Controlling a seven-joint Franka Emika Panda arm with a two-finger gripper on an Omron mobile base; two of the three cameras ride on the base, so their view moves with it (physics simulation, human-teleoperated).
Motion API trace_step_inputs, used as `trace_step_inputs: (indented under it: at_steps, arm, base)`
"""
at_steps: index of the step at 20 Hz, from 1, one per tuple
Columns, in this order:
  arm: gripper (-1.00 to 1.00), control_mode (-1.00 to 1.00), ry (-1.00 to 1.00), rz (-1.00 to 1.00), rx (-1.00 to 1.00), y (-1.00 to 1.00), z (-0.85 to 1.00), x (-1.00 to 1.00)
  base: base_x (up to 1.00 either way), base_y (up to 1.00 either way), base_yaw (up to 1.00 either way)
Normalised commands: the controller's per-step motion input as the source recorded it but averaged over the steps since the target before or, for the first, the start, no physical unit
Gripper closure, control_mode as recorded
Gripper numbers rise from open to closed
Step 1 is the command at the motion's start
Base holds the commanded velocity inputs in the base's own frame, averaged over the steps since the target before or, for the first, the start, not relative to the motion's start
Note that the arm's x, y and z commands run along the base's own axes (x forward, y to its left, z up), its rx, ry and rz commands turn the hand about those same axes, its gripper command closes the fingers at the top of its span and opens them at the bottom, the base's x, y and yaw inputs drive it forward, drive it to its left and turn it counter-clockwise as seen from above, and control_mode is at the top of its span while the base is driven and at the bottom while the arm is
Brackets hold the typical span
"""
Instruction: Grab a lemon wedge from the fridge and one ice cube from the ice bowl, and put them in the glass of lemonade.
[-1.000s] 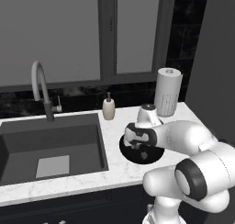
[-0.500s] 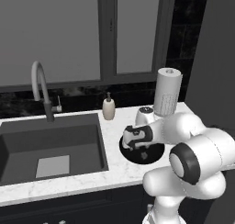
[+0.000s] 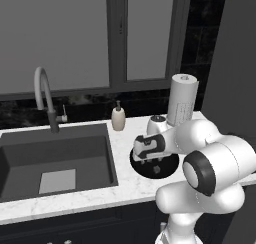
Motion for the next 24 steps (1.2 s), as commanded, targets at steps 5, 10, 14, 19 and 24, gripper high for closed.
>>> trace_step_inputs:
  at_steps: [5,10,14,19,24]
  arm:
    - [-1.0,-1.0,0.0,0.0,0.0,0.0,0.0,0.0]
    - [-1.0,-1.0,0.0,0.0,0.0,0.0,0.0,0.0]
    - [1.0,-1.0,0.0,0.0,0.0,0.0,0.0,0.0]
    - [1.0,-1.0,0.0,0.0,0.0,0.0,0.0,0.0]
    - [1.0,-1.0,0.0,0.0,0.0,0.0,0.0,-0.01]
  base:
    - [0.0,0.0,0.0]
    - [0.0,0.0,0.0]
    - [0.0,0.0,0.0]
    - [0.0,0.0,0.0]
    - [0.0,0.0,0.0]
